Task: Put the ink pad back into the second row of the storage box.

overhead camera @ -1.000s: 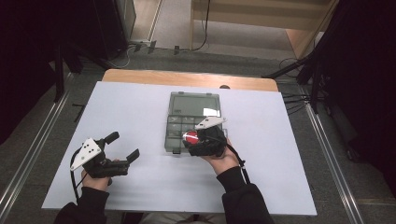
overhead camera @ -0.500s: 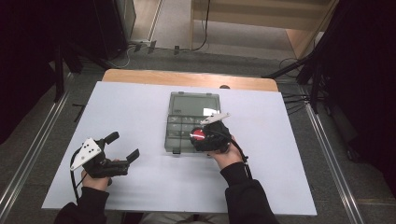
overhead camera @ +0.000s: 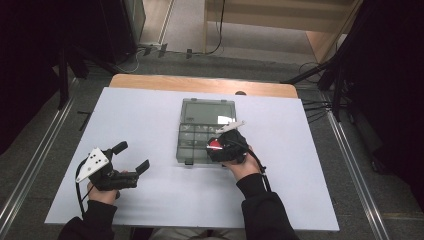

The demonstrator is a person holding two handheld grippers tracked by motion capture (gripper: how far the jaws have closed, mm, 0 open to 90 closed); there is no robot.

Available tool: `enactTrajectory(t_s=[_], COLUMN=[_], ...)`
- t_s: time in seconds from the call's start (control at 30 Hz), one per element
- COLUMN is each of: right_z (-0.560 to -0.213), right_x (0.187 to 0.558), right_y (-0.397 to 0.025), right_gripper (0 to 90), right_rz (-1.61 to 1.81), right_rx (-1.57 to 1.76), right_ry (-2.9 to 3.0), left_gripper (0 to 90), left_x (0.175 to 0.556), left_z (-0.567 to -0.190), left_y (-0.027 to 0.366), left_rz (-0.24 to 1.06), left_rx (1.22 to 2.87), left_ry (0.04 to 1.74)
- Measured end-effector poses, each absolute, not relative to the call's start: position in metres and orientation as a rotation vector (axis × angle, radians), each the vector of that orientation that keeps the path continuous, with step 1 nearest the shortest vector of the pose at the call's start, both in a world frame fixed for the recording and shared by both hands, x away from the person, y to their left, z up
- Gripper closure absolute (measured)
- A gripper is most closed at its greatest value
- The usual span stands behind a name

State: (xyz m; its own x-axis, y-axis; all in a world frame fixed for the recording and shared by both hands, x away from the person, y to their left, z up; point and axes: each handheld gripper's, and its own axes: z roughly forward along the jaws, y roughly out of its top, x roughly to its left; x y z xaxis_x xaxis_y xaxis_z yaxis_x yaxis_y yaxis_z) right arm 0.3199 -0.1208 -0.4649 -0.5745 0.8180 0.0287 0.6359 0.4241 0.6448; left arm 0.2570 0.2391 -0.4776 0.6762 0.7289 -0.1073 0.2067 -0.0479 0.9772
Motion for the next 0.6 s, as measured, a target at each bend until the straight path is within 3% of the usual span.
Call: enactTrajectory(t_s=[0.07,0.1,0.17,0.2,0.6], right_z=[-0.465,-0.465,-0.464,-0.463,-0.453], right_x=[0.32,0.318,0.317,0.318,0.305], right_y=[-0.121,-0.123,-0.127,-0.128,-0.152], right_gripper=[30.0,24.9,1.9,0.0,0.0], right_rz=[0.889,0.912,0.982,0.987,1.104], right_rx=[1.265,1.251,1.257,1.27,1.294], right_ry=[2.375,2.358,2.331,2.333,2.241], left_gripper=[0.0,0.0,0.0,0.0,0.0], left_x=[0.257,0.257,0.257,0.257,0.257], left_z=[-0.477,-0.477,-0.477,-0.478,-0.478], left_y=[0.239,0.24,0.24,0.24,0.24], left_rz=[0.502,0.503,0.502,0.502,0.502], left_rx=[1.598,1.598,1.594,1.596,1.596], left_ry=[0.786,0.786,0.789,0.789,0.79])
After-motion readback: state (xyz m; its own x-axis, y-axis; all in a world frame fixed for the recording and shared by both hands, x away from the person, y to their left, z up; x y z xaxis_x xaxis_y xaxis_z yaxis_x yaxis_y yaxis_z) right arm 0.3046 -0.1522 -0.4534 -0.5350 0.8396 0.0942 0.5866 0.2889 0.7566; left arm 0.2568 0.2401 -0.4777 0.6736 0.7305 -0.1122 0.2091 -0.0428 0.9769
